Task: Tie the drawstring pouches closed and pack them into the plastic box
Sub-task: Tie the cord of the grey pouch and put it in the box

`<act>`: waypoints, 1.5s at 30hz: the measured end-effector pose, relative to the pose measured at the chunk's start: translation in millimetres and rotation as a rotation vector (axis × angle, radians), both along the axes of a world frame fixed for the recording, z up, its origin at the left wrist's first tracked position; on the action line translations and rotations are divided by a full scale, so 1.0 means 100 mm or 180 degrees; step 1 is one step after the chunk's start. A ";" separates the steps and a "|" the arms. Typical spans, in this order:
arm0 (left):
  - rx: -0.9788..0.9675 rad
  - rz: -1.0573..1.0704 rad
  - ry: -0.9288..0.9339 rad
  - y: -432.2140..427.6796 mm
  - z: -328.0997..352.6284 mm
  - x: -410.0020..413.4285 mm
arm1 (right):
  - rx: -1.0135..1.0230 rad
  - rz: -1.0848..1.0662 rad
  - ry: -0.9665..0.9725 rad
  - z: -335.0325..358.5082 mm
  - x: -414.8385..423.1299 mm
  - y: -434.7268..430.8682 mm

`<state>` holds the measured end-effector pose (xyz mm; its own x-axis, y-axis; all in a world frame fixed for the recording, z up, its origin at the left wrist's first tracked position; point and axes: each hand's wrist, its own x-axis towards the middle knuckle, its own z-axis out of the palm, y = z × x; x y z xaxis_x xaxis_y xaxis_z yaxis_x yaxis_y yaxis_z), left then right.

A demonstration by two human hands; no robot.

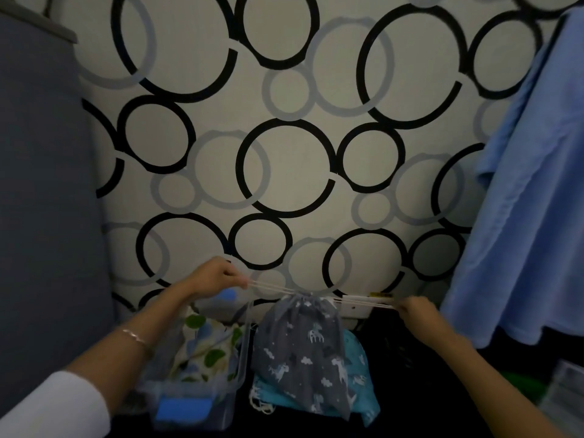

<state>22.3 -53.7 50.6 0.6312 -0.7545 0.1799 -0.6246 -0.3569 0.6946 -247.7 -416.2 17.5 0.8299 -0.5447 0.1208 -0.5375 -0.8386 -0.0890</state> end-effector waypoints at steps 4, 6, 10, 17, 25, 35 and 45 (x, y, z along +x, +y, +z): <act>-0.0175 0.0512 0.0493 0.25 -0.14 0.14 | 0.0560 -0.0215 -0.0598 -0.17 -0.15 -0.06; -0.0326 0.0492 0.0860 0.23 -0.16 0.09 | 0.1823 -0.0470 -0.1224 -0.17 -0.08 0.10; -0.1143 -0.0100 0.2185 0.19 0.00 0.01 | 0.5795 -0.0380 -0.2900 -0.05 0.04 0.17; -0.1303 -0.1058 0.2902 -0.27 0.33 -0.36 | 0.7179 0.0347 -0.3444 0.30 0.67 0.61; -0.1218 -0.1110 0.2517 -0.63 0.53 -0.64 | 0.5180 0.0782 -0.0624 0.22 1.22 1.33; -0.1679 -0.0995 0.3020 -0.63 0.38 -0.55 | 0.5823 0.0806 0.0409 0.16 1.04 1.20; -0.1883 -0.1063 0.3455 -0.51 0.26 -0.47 | 0.4238 -0.0040 0.0470 0.01 1.08 0.95</act>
<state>-25.1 -105.0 76.2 0.4609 -0.8858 0.0550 0.3604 0.2434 0.9005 -139.6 -321.5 18.4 0.7831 -0.1843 -0.5940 -0.6199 -0.1543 -0.7694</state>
